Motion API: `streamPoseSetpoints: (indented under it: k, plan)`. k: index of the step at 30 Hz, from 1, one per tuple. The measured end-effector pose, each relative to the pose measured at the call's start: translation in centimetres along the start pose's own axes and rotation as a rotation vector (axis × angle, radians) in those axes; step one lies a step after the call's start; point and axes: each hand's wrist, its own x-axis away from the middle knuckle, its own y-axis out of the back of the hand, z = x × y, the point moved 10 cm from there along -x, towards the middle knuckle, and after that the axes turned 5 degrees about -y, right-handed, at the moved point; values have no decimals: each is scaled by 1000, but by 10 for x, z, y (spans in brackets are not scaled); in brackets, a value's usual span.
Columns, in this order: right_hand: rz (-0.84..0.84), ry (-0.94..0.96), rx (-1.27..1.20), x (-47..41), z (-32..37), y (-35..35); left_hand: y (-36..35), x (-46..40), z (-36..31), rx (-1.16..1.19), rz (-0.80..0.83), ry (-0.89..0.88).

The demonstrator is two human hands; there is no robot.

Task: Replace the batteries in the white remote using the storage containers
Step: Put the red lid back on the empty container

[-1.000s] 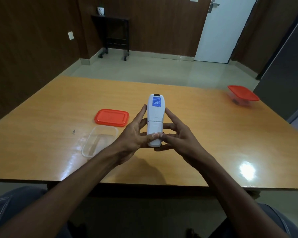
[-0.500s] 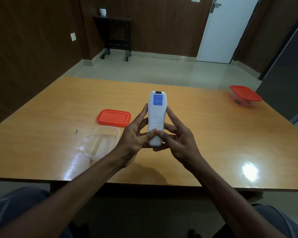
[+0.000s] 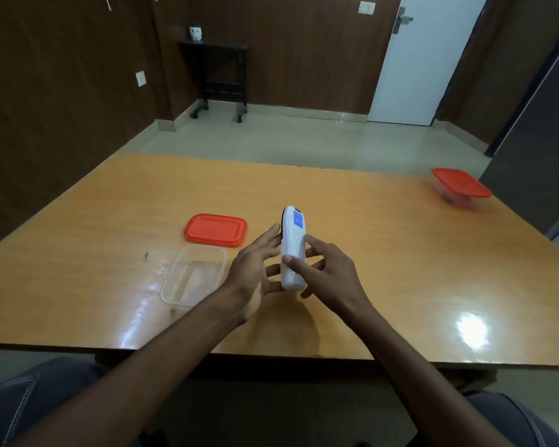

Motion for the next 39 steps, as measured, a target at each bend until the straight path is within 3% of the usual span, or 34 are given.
streamPoseSetpoints:
  k: [3, 7, 14, 21, 30, 32, 35, 39]
  plan:
    - [57, -14, 30, -2, -2, -5, 1, 4, -4, -45, -7, -47]
    - [54, -114, -35, -5, -13, -12, 20, -6, -1, -85, -162, -66]
    - [15, -169, -75, -44, -14, -13, 28, -37, -20, -226, -283, 51]
    - [-106, -294, 8, -129, -27, -24, 45, -104, -50, -285, -341, 118]
    - [-155, -301, 107, -172, -22, -41, 75, -143, -53, -292, -345, 134]
    - [-197, -244, 165, -169, -16, -39, 83, -143, -57, -312, -330, 94]
    - [-259, -10, 341, -155, 15, -44, 103, -129, -72, -392, -354, 12]
    - [12, 313, 597, -143, 63, -96, 142, -97, -93, -661, -458, -67]
